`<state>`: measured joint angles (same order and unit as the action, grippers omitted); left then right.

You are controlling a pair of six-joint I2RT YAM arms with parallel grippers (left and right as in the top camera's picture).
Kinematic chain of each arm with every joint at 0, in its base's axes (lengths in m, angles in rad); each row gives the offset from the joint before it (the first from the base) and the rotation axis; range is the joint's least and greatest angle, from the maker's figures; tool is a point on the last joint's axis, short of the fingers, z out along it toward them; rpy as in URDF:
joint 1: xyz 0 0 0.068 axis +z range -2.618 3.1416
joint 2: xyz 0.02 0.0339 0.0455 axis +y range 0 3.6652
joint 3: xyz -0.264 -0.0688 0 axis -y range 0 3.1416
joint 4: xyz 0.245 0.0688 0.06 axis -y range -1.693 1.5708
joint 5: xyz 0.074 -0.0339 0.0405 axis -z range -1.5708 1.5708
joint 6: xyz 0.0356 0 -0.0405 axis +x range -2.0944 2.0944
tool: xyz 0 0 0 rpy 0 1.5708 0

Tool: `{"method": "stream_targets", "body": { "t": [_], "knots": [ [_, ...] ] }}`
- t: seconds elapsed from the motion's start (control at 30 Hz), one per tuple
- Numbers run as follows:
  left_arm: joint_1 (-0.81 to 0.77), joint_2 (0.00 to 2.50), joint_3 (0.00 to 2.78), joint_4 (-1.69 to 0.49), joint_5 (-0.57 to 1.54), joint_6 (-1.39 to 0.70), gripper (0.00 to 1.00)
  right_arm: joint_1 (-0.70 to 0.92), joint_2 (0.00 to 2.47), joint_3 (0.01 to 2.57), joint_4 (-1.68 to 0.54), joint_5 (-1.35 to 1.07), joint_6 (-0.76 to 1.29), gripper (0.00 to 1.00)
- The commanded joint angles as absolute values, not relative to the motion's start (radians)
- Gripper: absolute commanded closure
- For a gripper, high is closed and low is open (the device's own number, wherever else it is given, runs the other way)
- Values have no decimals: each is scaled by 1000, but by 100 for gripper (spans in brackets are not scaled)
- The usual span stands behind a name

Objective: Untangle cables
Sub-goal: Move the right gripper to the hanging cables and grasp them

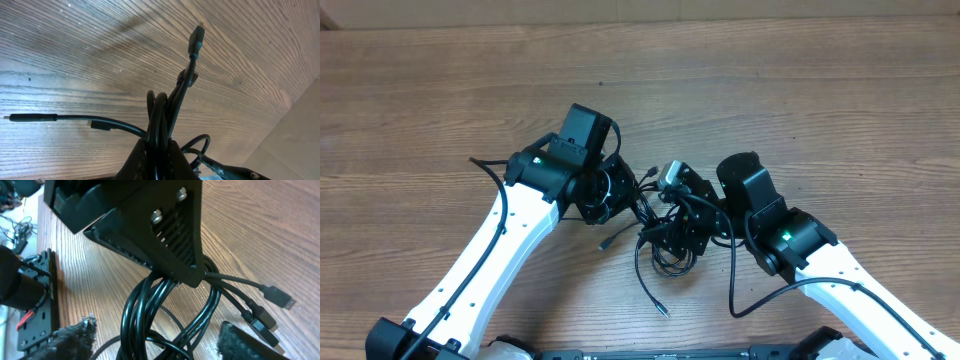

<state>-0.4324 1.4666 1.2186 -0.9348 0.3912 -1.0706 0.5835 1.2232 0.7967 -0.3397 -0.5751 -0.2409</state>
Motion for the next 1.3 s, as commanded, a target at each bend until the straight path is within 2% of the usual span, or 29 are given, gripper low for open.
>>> {"method": "stream_targets", "body": {
  "t": [0.0, 0.07, 0.1, 0.13, 0.3, 0.57, 0.77, 0.83, 1.0, 1.03, 1.1, 1.17, 1.27],
  "knots": [
    [-439, 1468, 1246, -930, 436, -1082, 96, 588, 1237, 820, -334, -574, -244, 30],
    [-439, 1468, 1246, -929, 436, -1082, 96, 588, 1239, 820, -333, -574, -245, 38],
    [-439, 1468, 1246, -929, 436, -1082, 96, 588, 1239, 820, -334, -574, -245, 44],
    [-439, 1468, 1246, -929, 435, -1082, 96, 588, 1239, 820, -334, -574, -244, 53],
    [-439, 1468, 1246, -929, 435, -1081, 96, 588, 1239, 820, -334, -574, -244, 78],
    [-439, 1468, 1246, -931, 394, -1077, 96, 588, 1239, 820, -334, -584, -228, 87],
    [-439, 1468, 1246, -944, 332, -1077, 94, 588, 1238, 820, -307, -589, -140, 96],
    [-439, 1468, 1246, -945, 323, -1077, 89, 588, 1238, 820, -297, -599, -123, 96],
    [-439, 1468, 1246, -947, 273, -1076, 63, 588, 1238, 820, -286, -704, -123, 96],
    [-439, 1468, 1246, -947, 265, -1066, 55, 588, 1238, 820, -286, -722, -122, 96],
    [-437, 1468, 1246, -952, 243, -1034, 31, 588, 1238, 820, -286, -746, -122, 96],
    [-432, 1468, 1246, -973, 207, -1021, 25, 588, 1238, 820, -285, -754, -113, 96],
    [-419, 1468, 1246, -992, 210, -1021, 23, 588, 1236, 820, -281, -762, -108, 96]
  ]
}}
